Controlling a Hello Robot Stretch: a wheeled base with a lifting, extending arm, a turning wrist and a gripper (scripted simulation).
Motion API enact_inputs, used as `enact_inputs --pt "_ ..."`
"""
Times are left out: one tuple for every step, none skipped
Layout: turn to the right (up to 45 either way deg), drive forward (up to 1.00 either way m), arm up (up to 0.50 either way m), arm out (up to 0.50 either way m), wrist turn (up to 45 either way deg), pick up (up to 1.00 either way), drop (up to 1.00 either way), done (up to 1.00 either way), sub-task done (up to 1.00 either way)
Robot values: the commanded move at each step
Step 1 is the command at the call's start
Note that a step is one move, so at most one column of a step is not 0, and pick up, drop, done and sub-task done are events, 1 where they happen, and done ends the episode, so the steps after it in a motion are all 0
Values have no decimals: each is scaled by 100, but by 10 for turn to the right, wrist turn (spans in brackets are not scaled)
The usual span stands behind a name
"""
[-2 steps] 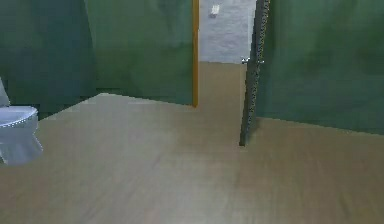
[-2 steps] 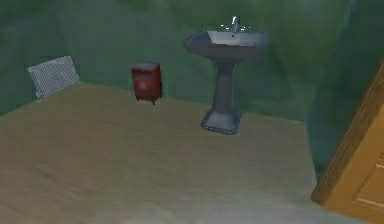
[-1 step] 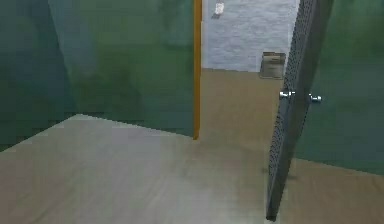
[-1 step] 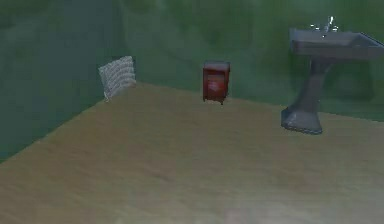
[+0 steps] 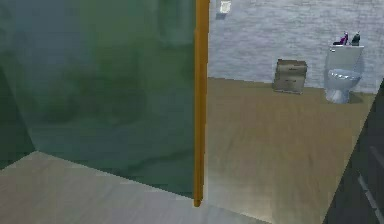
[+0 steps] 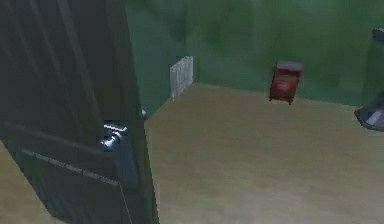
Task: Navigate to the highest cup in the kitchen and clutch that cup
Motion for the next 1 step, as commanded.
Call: enact_inputs --pt "0 55 0 0 0 0 0 0 0"
